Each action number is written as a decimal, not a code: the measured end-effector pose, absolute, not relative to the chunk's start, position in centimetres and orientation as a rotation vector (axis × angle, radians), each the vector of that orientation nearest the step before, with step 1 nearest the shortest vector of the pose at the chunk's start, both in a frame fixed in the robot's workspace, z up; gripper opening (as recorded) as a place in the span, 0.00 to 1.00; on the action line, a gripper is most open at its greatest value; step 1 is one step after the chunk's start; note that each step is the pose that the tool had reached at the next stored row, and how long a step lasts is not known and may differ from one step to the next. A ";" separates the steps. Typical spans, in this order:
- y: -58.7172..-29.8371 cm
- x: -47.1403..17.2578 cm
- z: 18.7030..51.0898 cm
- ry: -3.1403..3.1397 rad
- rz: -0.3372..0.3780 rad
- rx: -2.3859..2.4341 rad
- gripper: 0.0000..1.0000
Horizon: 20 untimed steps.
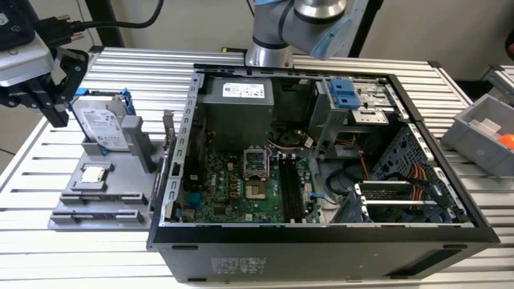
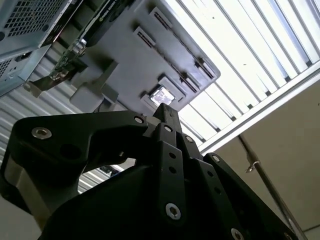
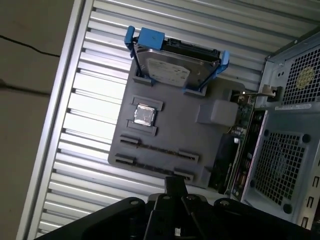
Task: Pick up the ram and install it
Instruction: 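Pick up the ram and move it above insertion slot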
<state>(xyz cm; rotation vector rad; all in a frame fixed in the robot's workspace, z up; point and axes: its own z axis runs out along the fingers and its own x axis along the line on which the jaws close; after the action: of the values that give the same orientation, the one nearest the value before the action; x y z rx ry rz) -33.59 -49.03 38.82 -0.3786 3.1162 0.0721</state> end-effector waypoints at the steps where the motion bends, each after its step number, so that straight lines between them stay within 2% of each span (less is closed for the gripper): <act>1: -49.0 -33.6 38.8 3.115 0.072 -0.391 0.00; 20: -49.0 -33.6 38.8 3.080 0.071 -0.627 0.00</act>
<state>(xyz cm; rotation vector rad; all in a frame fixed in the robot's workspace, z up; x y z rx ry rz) -33.59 -49.03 38.82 -0.6266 3.0798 0.0706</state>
